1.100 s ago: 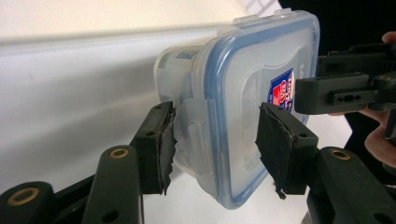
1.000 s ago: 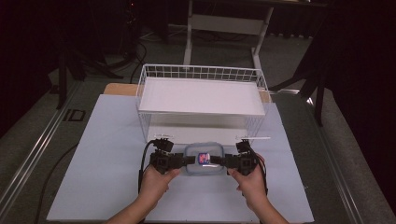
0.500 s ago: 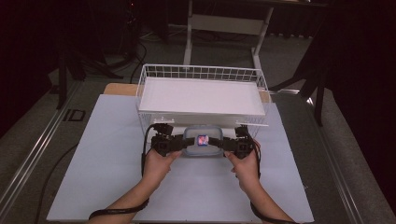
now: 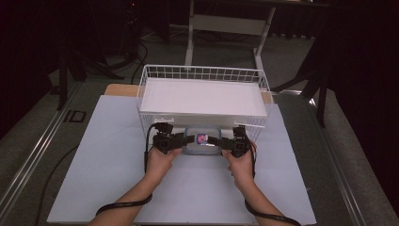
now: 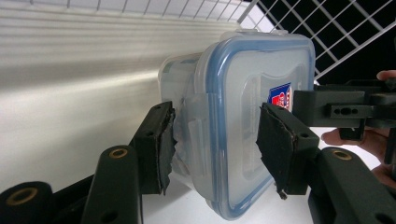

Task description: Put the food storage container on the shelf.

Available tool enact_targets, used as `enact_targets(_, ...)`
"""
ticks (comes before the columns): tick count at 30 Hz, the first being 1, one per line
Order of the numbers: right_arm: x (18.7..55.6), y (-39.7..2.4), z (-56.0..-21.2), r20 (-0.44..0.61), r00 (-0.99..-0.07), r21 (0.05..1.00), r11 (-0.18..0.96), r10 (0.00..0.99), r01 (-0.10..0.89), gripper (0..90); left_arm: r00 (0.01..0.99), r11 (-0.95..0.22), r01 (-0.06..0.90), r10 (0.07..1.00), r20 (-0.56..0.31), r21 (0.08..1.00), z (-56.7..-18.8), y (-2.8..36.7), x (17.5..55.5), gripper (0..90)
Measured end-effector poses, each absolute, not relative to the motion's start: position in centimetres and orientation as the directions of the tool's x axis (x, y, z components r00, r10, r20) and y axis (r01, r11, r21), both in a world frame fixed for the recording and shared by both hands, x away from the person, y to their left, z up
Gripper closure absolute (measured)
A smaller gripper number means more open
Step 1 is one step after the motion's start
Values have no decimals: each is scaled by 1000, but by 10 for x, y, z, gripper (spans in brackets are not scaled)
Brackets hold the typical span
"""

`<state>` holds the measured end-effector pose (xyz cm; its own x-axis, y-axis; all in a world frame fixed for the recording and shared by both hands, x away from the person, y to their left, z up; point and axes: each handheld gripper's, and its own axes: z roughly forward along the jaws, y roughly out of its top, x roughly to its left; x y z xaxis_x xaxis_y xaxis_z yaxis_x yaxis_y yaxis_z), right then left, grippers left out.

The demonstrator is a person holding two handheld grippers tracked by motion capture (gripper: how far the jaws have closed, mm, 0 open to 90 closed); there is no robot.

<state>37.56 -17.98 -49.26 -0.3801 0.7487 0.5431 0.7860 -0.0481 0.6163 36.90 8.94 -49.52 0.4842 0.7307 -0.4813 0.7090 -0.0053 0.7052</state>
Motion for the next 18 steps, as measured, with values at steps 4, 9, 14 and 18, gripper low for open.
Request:
enact_targets(4, 379, -179, -499, 550, -372, 613, -60, 748, 788, 365, 476, 5, 707, 736, -482, 707, -499, 89, 373, 479)
enact_targets(9, 383, -178, -504, 534, -387, 634, -54, 752, 771, 364, 469, 6, 715, 738, -486, 699, -503, 88, 377, 479)
enact_targets(14, 386, -177, -505, 532, -381, 632, -54, 756, 773, 366, 457, 43, 719, 723, -519, 694, -508, 91, 379, 478)
enact_targets(18, 387, -174, -504, 517, -378, 633, -45, 768, 773, 357, 464, 58, 720, 702, -541, 692, -513, 96, 382, 476)
